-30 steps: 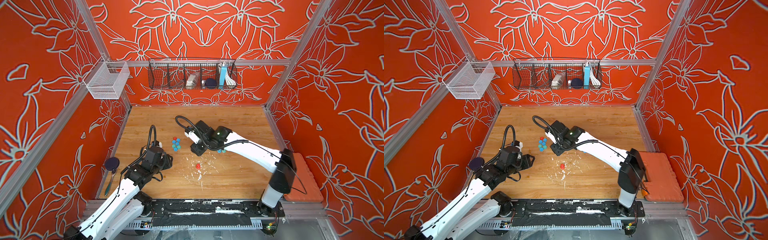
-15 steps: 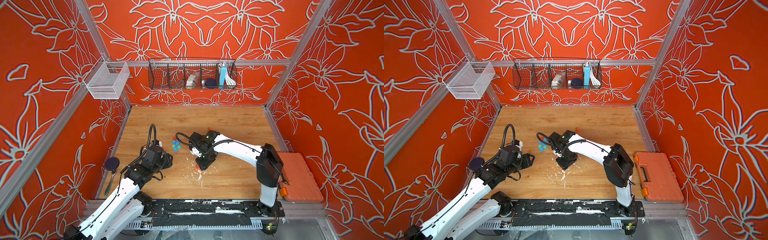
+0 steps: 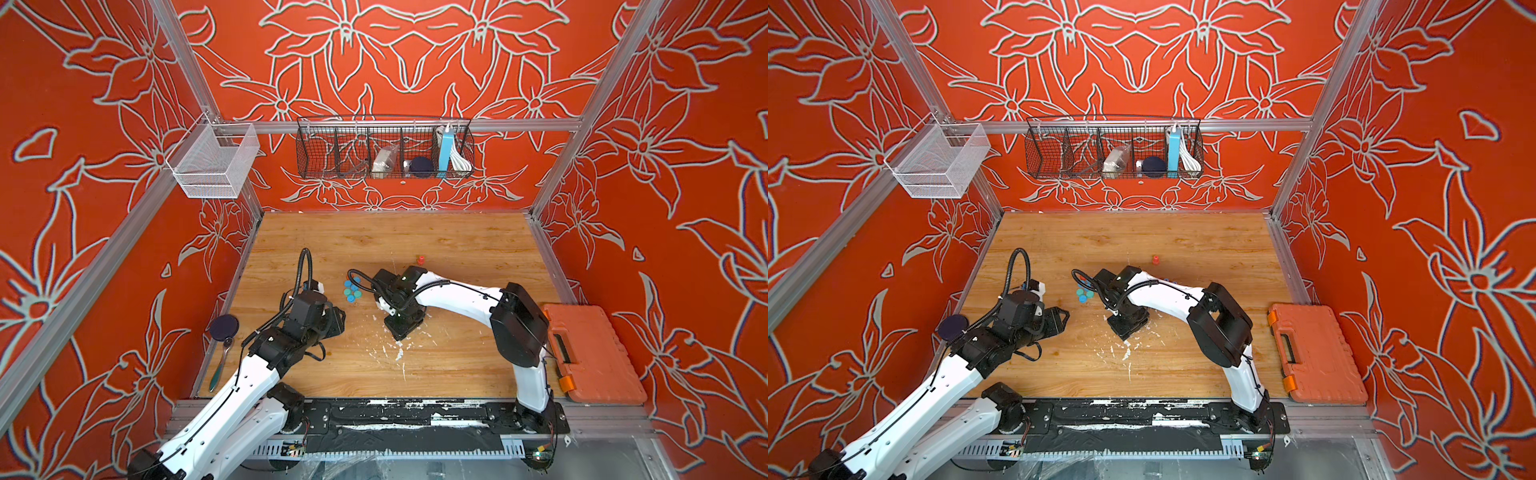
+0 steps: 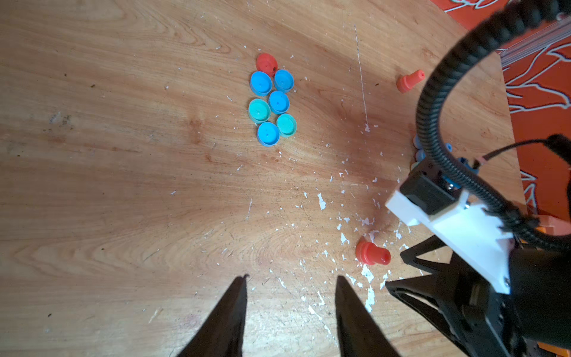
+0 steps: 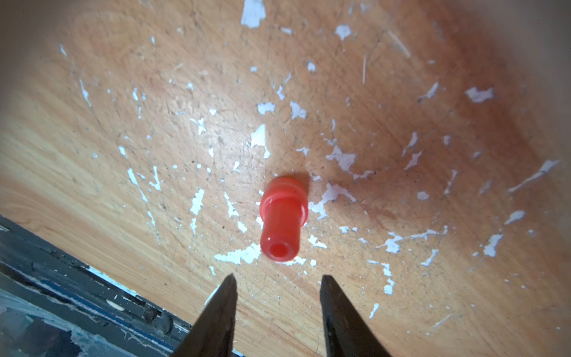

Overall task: Close the stamp cap
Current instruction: Pick up the stamp from the center of the board.

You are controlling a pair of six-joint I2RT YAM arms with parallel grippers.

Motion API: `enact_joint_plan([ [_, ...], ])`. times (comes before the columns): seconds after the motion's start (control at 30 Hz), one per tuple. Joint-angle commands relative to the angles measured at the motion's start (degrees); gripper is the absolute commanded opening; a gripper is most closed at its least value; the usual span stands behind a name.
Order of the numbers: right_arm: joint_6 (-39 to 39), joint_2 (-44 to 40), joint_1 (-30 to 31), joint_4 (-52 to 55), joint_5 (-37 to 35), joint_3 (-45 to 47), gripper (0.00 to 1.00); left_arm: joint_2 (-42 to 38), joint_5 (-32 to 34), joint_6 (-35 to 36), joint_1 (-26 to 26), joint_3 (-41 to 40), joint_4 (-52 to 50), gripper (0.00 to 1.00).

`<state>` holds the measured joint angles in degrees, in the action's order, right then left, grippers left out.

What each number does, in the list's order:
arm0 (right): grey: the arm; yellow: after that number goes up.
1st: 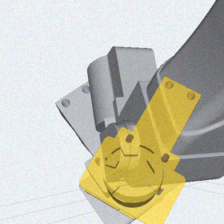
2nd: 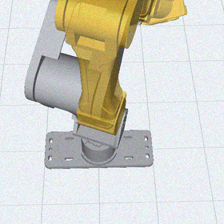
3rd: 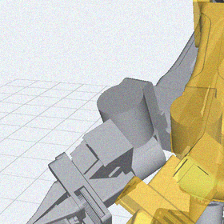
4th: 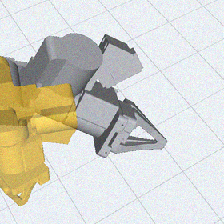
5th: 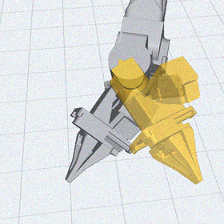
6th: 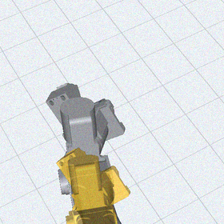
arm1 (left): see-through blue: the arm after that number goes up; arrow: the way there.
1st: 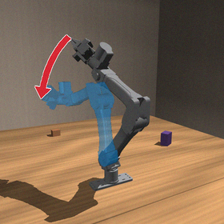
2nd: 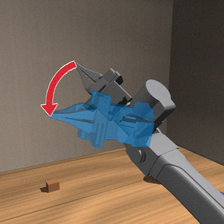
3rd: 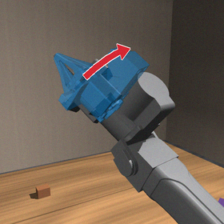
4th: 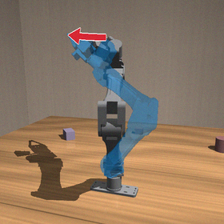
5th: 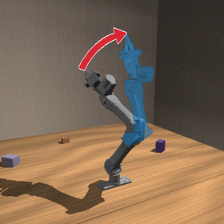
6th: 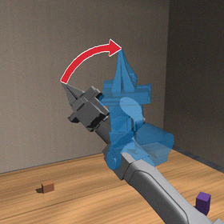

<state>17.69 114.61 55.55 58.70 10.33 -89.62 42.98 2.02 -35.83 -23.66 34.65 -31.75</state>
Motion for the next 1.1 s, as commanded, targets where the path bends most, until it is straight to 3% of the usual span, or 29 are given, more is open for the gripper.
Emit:
enact_joint_plan([
  [0.0,2.04,1.14,0.02,-0.95,-1.72,-1.25,0.47,-0.37,0.88,0.27,0.36,1.2,-1.19,0.47],
  [0.73,2.08,3.87,0.0,-2.18,-3.17,-2.32,0.39,0.08,0.95,0.4,0.37,0.76,-1.03,0.47],
  [1.07,1.58,3.35,0.0,-3.04,-3.72,-1.73,0.2,0.26,0.83,0.41,0.33,0.72,-0.77,0.47],
])
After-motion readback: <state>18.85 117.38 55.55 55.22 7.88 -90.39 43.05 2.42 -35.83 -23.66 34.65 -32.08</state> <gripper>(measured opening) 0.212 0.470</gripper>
